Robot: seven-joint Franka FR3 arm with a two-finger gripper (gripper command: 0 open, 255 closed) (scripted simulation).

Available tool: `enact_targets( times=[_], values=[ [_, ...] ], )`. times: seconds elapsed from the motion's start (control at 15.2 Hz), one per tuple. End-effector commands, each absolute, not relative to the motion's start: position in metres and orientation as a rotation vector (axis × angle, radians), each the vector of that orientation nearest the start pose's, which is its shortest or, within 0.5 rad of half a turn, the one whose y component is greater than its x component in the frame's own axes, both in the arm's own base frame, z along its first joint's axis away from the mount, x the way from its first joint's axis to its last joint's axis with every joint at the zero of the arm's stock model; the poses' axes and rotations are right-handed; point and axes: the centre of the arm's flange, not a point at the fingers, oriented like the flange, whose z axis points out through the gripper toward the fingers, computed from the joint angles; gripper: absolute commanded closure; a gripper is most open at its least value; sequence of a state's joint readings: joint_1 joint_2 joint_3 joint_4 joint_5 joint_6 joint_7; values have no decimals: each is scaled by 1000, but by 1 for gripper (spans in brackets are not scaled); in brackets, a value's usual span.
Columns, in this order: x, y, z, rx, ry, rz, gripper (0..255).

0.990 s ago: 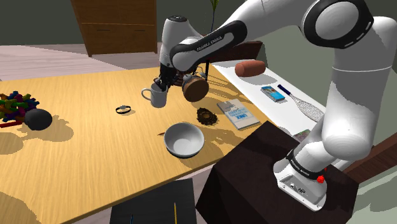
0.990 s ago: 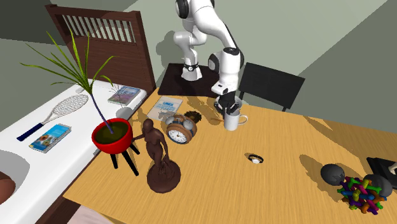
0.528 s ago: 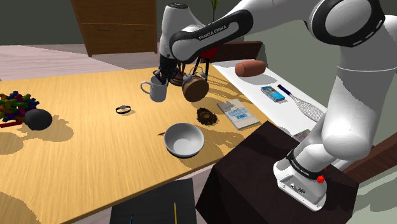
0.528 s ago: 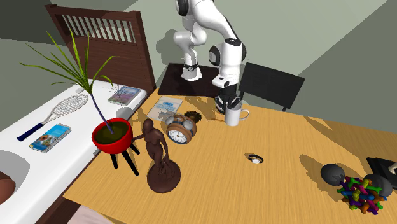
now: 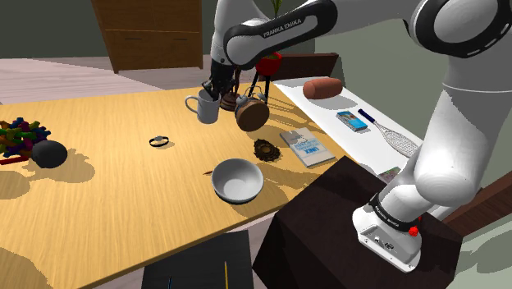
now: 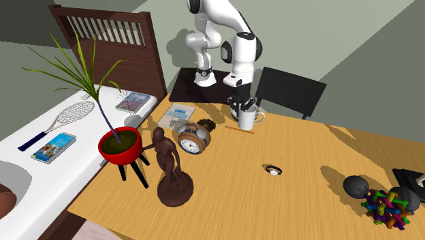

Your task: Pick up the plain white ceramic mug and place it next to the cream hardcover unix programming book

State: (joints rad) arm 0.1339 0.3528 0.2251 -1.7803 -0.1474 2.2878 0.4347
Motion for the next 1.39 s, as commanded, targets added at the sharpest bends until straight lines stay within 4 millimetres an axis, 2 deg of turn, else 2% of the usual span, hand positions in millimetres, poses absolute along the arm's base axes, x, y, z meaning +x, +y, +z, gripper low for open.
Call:
enact_targets(
  times=[0.0, 1.32],
  values=[
    [620, 193, 380, -3106, 12, -263, 255],
    [590, -69, 381, -3106, 12, -263, 255]
  ],
)
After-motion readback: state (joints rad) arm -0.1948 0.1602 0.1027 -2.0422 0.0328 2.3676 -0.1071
